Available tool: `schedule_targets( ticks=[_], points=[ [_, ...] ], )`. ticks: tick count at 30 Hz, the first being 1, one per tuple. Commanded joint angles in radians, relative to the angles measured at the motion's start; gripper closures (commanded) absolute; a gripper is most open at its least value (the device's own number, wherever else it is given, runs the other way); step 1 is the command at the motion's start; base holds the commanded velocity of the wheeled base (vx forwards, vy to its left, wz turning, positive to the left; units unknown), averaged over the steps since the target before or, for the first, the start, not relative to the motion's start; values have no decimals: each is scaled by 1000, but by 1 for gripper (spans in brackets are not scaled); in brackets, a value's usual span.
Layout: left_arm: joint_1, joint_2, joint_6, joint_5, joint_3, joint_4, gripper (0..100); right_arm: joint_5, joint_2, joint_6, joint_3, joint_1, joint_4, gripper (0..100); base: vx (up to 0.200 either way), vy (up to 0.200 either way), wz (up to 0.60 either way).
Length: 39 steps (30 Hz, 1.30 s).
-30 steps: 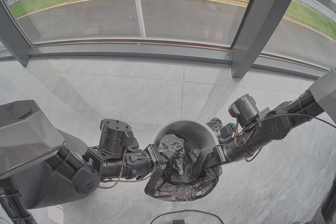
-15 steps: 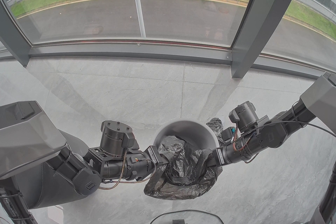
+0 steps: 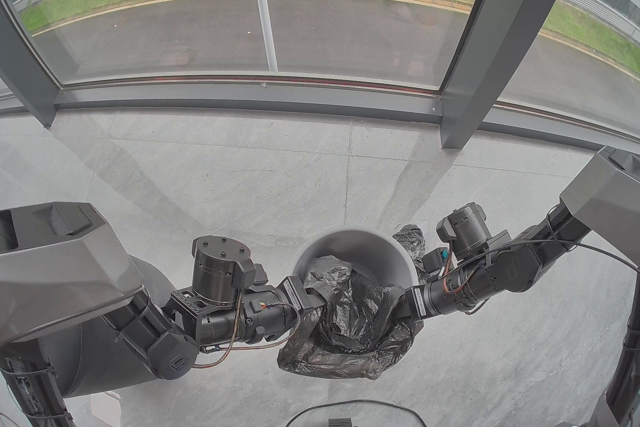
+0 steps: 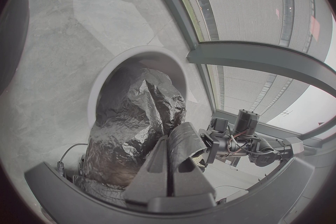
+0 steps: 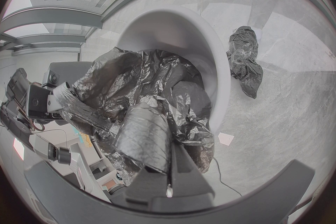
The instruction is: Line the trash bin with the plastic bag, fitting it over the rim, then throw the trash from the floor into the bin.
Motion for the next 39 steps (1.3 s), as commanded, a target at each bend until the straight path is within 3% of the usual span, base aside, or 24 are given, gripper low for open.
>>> schedule_targets(
  ticks=[1, 10, 11, 34, 39],
  points=[
    [1, 23, -1, 0, 8, -1, 100, 0, 3, 0, 3, -7, -2, 100, 0, 0, 0],
    [1, 11, -1, 1, 14, -3, 100, 0, -6, 0, 19, -19, -31, 100, 0, 0, 0],
    [1, 9, -1, 1, 18, -5, 100, 0, -8, 0, 21, -19, -33, 0, 0, 0, 0],
    [3, -31, -1, 1, 36, -6, 100, -1, -314, 4, 116, 13, -41, 0, 0, 0, 0],
    [3, -31, -1, 1, 36, -6, 100, -29, -307, -37, 153, 38, -53, 0, 0, 0, 0]
  ],
)
